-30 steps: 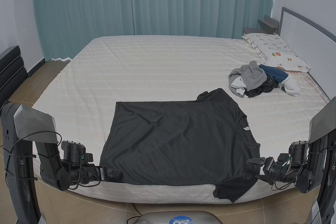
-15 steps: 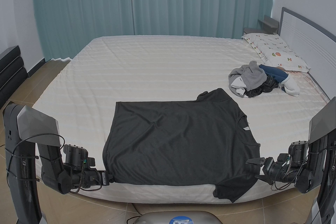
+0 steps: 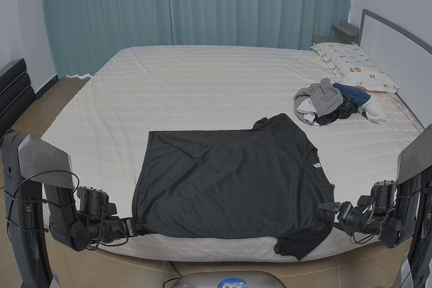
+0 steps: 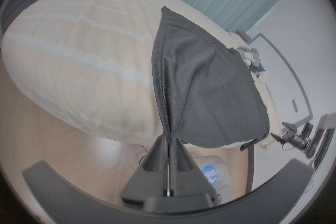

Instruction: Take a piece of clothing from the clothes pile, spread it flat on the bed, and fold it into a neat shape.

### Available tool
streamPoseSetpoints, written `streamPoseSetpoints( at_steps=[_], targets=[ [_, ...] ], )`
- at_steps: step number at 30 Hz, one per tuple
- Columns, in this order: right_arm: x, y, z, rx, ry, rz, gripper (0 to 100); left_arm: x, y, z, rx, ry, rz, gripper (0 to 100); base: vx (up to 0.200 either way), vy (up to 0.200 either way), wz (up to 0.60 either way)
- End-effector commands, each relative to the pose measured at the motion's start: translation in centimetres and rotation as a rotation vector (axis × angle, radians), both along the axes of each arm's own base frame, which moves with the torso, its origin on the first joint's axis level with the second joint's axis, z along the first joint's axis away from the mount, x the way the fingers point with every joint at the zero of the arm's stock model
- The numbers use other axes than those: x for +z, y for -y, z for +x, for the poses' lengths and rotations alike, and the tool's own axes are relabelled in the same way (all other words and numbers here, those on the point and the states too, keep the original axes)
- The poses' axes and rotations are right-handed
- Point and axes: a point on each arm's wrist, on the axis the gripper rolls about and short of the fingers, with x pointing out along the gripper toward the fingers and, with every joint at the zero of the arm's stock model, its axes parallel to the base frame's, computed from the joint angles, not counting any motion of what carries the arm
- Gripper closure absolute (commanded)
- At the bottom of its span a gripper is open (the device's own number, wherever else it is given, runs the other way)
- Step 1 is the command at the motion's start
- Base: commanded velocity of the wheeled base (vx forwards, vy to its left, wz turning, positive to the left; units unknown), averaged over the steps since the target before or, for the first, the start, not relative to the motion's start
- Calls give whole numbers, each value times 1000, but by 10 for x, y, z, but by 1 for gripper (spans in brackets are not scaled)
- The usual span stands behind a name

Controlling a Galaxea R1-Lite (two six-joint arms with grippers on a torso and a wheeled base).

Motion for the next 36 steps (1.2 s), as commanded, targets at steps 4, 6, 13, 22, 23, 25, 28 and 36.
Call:
streamPoseSetpoints(
  at_steps=[4, 6, 13, 22, 23, 25, 28, 36],
  targets=[
    [3, 2, 9, -31, 66, -77, 0, 8, 1, 8, 105, 20, -112, 100, 0, 0, 0],
    [0, 4, 14, -31, 79, -89, 0, 10, 1, 9, 130, 31, -140, 100, 0, 0, 0],
    [-9, 17, 39, -38, 146, -165, 0, 12, 1, 11, 154, 39, -170, 100, 0, 0, 0],
    [-17, 21, 41, -46, 141, -252, 0, 11, 2, 10, 154, 38, -169, 100, 0, 0, 0],
    [-19, 20, 41, -41, 136, -252, 0, 11, 2, 10, 154, 38, -169, 100, 0, 0, 0],
    [-25, 18, 41, -29, 121, -253, 0, 11, 2, 10, 154, 38, -169, 100, 0, 0, 0],
    [-30, 13, 47, -8, 132, -266, 0, 12, 2, 10, 153, 39, -170, 100, 0, 0, 0],
    [-27, 17, 76, -34, 175, -279, 100, 11, 1, 10, 155, 38, -170, 100, 0, 0, 0]
  ],
)
